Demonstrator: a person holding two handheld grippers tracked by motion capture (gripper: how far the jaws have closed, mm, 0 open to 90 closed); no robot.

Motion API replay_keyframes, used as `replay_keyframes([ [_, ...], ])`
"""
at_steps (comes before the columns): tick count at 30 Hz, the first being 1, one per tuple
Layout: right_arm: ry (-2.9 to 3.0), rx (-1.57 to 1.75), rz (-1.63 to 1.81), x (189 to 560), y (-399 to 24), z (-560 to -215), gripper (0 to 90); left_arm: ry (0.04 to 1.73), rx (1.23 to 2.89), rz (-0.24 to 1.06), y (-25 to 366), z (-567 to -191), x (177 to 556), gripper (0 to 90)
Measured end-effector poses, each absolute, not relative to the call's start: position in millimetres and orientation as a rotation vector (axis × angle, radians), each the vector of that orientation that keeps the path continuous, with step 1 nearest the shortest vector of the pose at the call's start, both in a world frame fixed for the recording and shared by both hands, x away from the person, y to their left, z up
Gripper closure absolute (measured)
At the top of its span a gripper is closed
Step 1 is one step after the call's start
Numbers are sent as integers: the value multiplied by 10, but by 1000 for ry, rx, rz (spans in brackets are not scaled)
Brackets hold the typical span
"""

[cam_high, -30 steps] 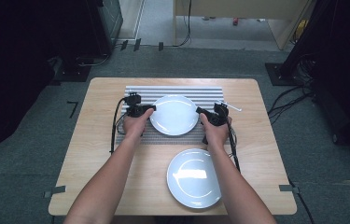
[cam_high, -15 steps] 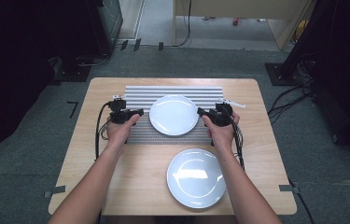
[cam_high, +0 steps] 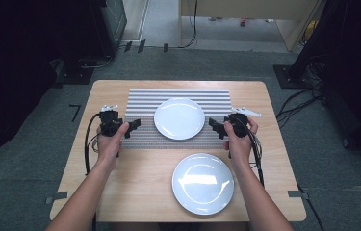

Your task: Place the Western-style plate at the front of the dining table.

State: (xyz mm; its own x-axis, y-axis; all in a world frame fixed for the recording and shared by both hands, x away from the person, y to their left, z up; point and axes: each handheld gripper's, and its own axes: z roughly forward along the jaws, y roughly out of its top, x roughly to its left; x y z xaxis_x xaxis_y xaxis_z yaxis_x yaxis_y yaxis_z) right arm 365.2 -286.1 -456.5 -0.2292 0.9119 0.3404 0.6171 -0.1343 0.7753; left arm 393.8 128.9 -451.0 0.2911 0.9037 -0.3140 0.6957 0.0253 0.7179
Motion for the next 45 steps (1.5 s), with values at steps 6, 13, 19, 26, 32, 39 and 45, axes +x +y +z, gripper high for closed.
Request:
replay_keyframes([
  [6, 1834, 1681, 1292, 3502, -2970, -4583, 252, 1402, 1693, 302, 1327, -4421, 3753, 155],
  [13, 1827, 1663, 1311, 3316, -3067, -4522, 249, 1388, 1674, 303, 1367, -4398, 3560, 155],
  [19, 1816, 1647, 1298, 3155, -3156, -4469, 242, 1381, 1702, 345, 1412, -4433, 3395, 155],
  [26, 1802, 1661, 1288, 2971, -3315, -4495, 239, 1369, 1702, 363, 1534, -4457, 3185, 155],
  [32, 1791, 1676, 1278, 2823, -3463, -4534, 237, 1373, 1693, 386, 1658, -4473, 3009, 155],
  [39, 1760, 1684, 1271, 2645, -3658, -4548, 237, 1373, 1697, 440, 1779, -4479, 2835, 155],
  [45, 1742, 1697, 1258, 2495, -3802, -4581, 236, 1382, 1695, 452, 1851, -4511, 2732, 155],
])
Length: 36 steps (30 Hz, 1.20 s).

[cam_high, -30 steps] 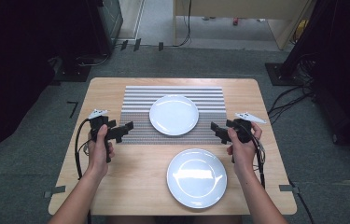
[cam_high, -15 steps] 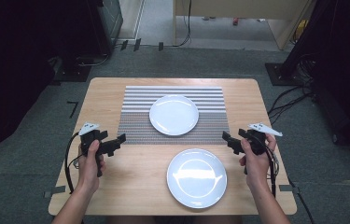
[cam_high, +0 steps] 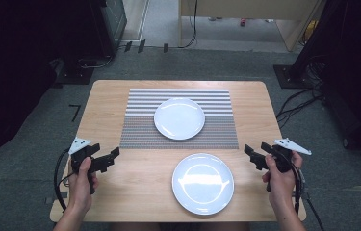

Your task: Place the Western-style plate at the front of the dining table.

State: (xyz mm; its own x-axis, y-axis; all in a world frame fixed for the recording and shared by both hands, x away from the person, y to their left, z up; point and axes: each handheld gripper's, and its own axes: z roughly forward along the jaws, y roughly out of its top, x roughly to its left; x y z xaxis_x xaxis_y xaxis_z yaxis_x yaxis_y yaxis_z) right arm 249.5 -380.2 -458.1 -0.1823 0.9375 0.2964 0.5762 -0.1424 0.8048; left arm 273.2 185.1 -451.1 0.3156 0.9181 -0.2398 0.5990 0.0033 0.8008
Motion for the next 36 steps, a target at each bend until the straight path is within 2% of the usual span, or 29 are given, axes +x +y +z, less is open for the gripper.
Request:
replay_keyframes([
  [16, 1703, 1704, 1205, 2182, -4091, -4693, 234, 1472, 1671, 475, 2138, -4787, 2504, 155],
  [36, 1675, 1799, 1104, 1818, -4405, -5006, 236, 1583, 1680, 518, 2499, -5108, 2260, 155],
])
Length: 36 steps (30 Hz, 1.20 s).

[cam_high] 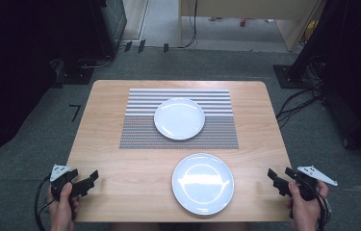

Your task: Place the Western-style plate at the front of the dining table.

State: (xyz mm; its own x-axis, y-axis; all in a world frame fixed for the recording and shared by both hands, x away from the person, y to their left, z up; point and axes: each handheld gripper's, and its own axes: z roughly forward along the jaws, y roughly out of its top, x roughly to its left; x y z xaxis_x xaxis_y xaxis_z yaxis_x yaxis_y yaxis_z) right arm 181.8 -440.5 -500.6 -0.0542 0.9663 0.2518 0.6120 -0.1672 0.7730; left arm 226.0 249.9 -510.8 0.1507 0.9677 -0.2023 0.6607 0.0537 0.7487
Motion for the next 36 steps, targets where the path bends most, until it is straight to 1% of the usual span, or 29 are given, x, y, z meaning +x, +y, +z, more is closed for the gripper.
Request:
replay_keyframes([
  [12, 1675, 1819, 1036, 1670, -4491, -5184, 238, 1598, 1716, 555, 2542, -5141, 2182, 155],
  [23, 1706, 1785, 972, 1704, -4367, -5246, 236, 1570, 1799, 638, 2425, -5170, 2179, 142],
  [29, 1736, 1727, 914, 1706, -4270, -5265, 219, 1574, 1848, 688, 2357, -5177, 2182, 142],
  [34, 1732, 1716, 900, 1694, -4245, -5275, 213, 1575, 1845, 688, 2349, -5179, 2181, 140],
  [36, 1742, 1691, 869, 1687, -4207, -5287, 191, 1575, 1845, 689, 2349, -5179, 2181, 140],
])
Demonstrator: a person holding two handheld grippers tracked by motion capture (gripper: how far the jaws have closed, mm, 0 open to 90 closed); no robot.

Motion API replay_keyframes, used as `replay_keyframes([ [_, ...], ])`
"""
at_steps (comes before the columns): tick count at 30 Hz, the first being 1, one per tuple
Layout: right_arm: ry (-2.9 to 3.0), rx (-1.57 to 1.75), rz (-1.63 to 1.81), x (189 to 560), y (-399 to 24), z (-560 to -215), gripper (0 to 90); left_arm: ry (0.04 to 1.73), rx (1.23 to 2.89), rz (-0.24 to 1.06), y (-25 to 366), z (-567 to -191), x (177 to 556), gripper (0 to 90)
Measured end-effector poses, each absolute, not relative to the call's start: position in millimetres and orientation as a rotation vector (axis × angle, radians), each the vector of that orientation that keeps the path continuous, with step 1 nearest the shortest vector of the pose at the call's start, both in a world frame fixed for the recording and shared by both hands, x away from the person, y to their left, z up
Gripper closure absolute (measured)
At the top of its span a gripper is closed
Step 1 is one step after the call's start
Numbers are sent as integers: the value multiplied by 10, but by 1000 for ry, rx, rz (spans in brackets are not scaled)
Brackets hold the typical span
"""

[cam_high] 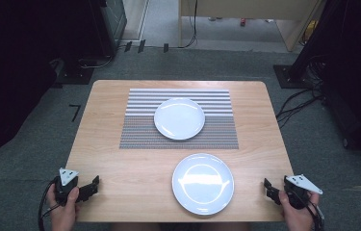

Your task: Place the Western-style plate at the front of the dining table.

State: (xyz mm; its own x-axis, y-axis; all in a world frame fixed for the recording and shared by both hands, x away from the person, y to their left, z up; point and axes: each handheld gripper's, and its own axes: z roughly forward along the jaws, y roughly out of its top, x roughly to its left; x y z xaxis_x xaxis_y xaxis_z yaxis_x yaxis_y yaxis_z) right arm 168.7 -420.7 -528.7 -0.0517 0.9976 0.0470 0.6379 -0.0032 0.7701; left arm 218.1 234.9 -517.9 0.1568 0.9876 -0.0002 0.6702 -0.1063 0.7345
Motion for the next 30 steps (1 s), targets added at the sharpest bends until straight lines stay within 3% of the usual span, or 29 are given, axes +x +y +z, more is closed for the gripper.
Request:
replay_keyframes([
  [13, 1753, 1694, 842, 1702, -4157, -5290, 133, 1561, 1858, 682, 2354, -5179, 2196, 131],
  [30, 1763, 1688, 845, 1697, -4167, -5292, 124, 1567, 1855, 683, 2349, -5179, 2207, 129],
])
